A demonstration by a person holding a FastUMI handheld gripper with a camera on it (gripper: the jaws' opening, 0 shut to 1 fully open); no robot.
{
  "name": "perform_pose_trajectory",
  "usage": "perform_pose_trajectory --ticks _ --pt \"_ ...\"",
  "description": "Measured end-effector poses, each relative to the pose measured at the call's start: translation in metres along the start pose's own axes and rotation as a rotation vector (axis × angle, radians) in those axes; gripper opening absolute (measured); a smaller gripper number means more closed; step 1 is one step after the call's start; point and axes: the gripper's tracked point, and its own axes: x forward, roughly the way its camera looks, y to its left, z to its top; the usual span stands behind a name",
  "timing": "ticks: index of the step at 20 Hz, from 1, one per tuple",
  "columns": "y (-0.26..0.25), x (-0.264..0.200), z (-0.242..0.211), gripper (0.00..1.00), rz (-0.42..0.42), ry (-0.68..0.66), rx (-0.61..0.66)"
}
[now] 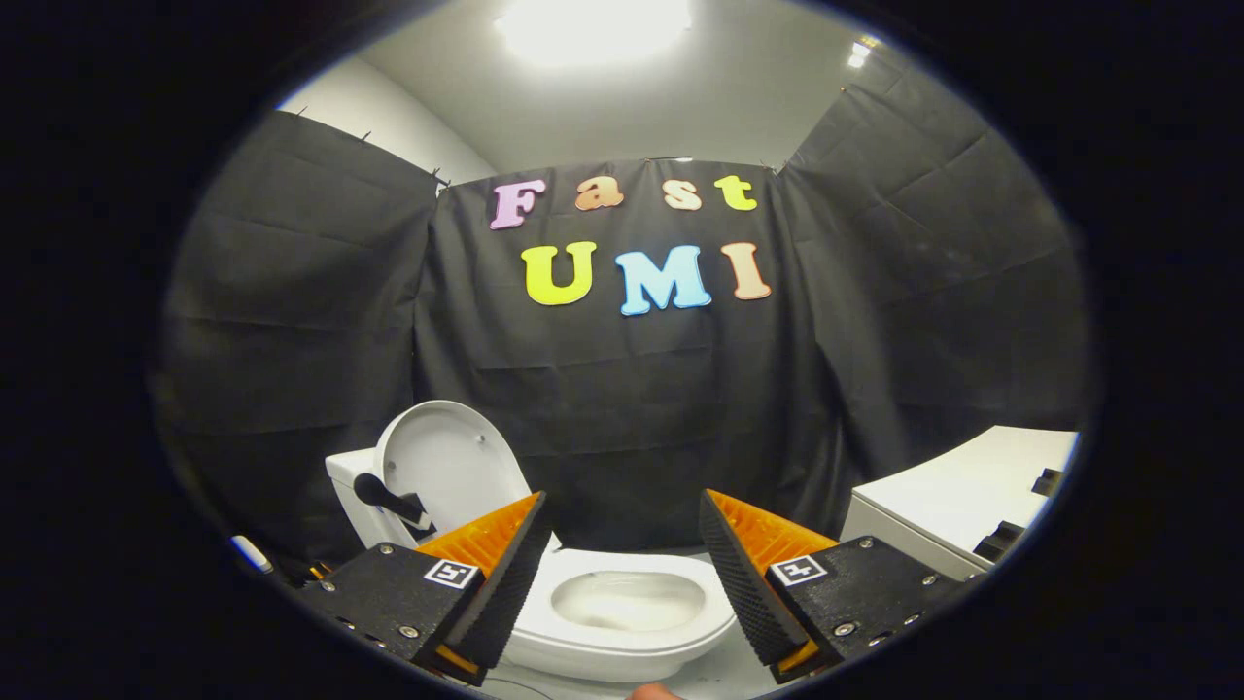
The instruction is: Open the toilet lid.
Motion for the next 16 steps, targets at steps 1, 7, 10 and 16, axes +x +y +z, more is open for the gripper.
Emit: perform_pose_trajectory --ticks 1,7,10,16 --pt "-0.003 0.001 -0.004 0.93 -0.007 0.008 0.002" --pt "-0.015 0.001 -0.035 0.93 -0.028 0.067 -0.023" --pt "-0.017 0.000 -0.042 0.93 -0.032 0.075 -0.036" --pt "-0.018 -0.001 -0.040 0.93 -0.039 0.053 -0.003"
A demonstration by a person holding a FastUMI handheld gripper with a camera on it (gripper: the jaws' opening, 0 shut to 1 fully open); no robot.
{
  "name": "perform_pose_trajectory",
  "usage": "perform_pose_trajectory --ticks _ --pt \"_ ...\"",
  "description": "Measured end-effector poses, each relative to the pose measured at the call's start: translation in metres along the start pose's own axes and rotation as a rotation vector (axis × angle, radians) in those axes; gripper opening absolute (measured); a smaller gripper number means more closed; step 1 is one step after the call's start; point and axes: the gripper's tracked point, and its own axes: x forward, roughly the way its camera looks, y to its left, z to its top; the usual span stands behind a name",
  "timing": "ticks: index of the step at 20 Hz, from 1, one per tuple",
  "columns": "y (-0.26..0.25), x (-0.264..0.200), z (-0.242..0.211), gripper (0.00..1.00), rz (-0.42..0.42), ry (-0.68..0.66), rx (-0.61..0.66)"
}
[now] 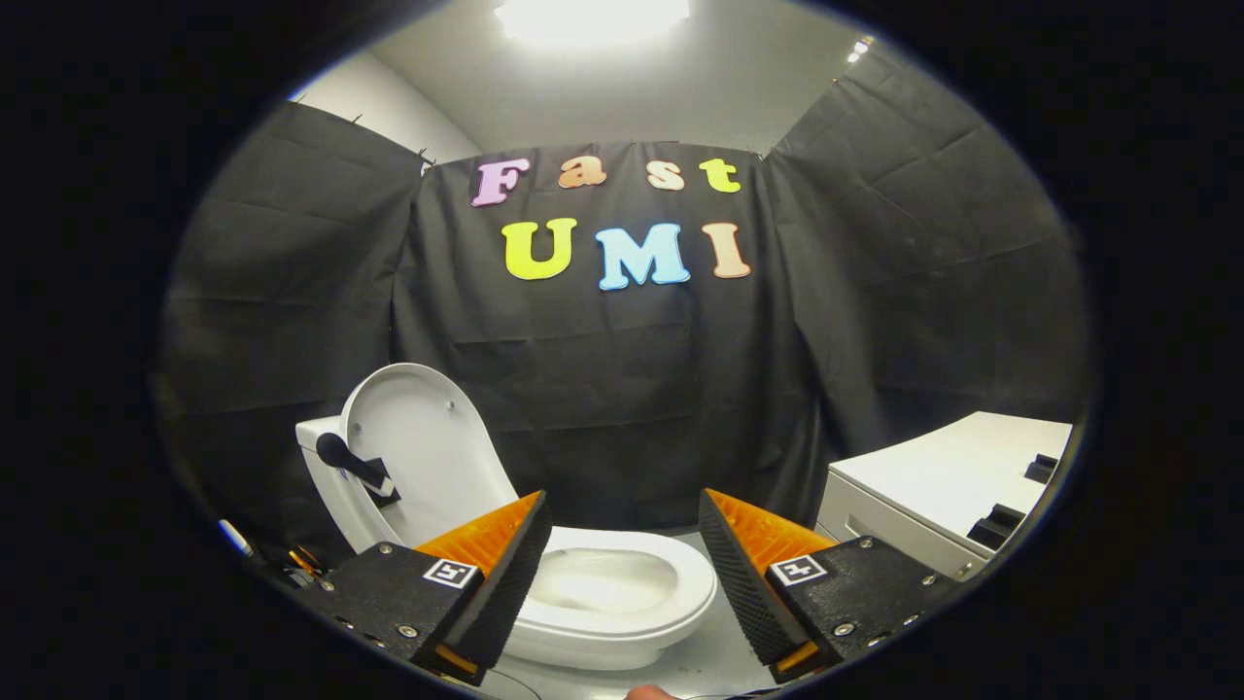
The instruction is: Open the toilet lid.
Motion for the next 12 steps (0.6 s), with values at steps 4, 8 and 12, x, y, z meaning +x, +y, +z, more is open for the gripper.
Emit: perform_pose_trajectory --ticks 4,8,12 --pt "-0.0032 0.0013 -0.0036 0.93 -0.008 0.009 0.007" --pt "-0.0049 0.0023 -0.0050 0.93 -0.012 0.008 0.010" --pt "-0.0039 0.0014 -0.0055 0.93 -0.009 0.010 0.020"
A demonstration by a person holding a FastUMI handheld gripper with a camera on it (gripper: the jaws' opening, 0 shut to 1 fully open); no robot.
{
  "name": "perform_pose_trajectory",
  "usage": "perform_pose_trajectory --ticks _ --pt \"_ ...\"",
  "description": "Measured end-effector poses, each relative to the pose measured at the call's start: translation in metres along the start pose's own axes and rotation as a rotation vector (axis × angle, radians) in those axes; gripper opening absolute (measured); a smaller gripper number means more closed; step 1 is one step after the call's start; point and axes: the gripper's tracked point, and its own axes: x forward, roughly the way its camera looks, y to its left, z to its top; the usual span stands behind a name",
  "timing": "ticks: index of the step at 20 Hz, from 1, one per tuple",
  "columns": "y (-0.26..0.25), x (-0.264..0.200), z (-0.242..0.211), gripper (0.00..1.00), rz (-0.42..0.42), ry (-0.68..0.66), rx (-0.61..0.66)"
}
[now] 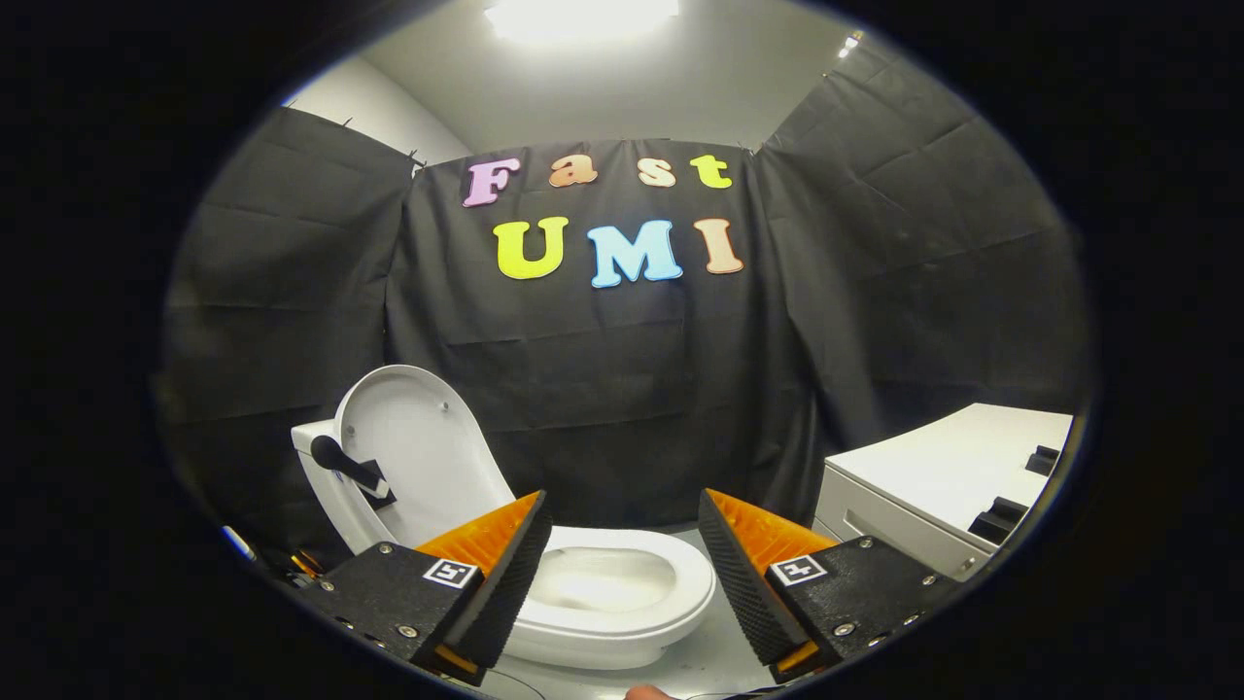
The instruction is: Open the toilet lid.
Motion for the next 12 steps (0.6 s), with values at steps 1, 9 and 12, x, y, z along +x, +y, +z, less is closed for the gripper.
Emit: perform_pose_trajectory --ticks 1,9,12 --pt "-0.0001 0.0000 0.0003 0.93 -0.001 0.000 0.000" --pt "-0.0001 0.0005 -0.0031 0.93 0.005 0.007 -0.011" --pt "0.0013 0.0022 -0.0071 0.93 0.008 0.013 -0.018"
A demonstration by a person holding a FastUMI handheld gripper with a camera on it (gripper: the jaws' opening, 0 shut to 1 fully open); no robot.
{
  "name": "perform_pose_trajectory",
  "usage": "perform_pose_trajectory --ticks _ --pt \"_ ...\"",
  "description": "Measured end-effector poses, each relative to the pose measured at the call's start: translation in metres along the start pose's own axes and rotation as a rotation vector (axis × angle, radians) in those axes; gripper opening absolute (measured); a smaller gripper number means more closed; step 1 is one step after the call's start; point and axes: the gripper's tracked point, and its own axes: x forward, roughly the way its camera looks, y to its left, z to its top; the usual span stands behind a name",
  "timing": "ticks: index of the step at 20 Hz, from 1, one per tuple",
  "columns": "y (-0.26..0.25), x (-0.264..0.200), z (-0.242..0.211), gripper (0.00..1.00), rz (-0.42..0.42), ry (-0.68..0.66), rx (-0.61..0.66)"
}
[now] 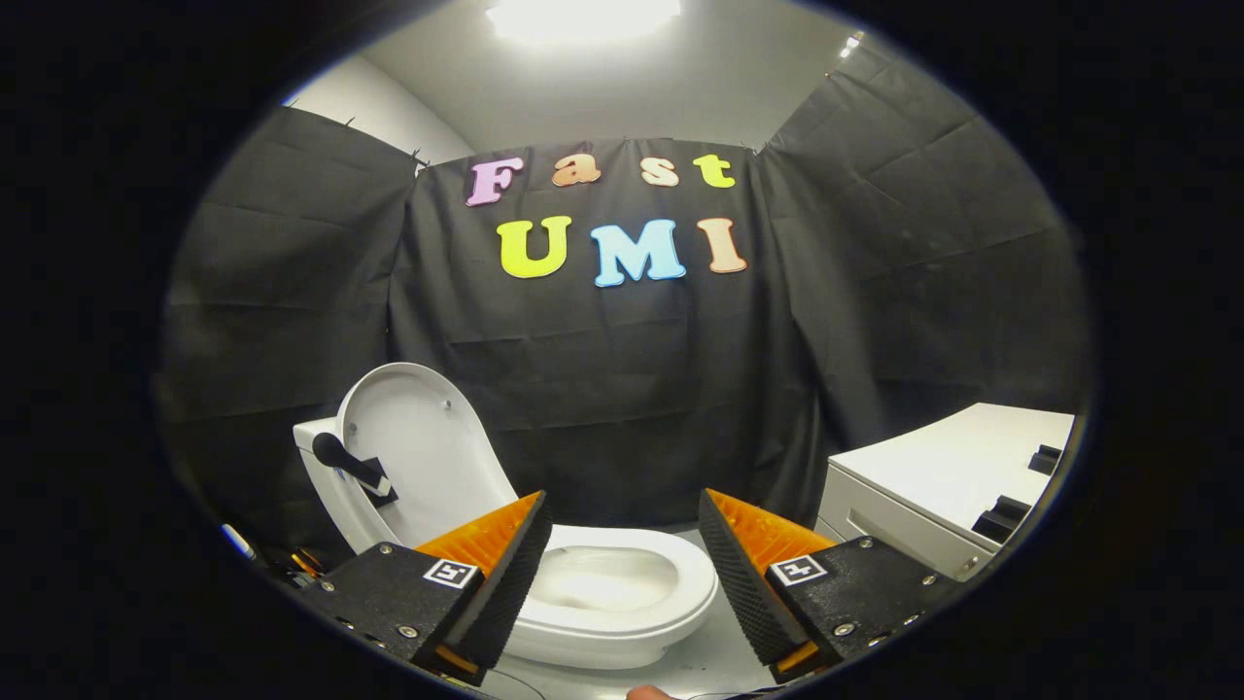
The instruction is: Open the toilet lid.
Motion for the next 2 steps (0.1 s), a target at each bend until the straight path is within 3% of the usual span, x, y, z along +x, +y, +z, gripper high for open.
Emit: perform_pose_trajectory --ticks 2 --pt "-0.0023 -0.0008 0.0017 0.93 -0.003 -0.004 0.003"
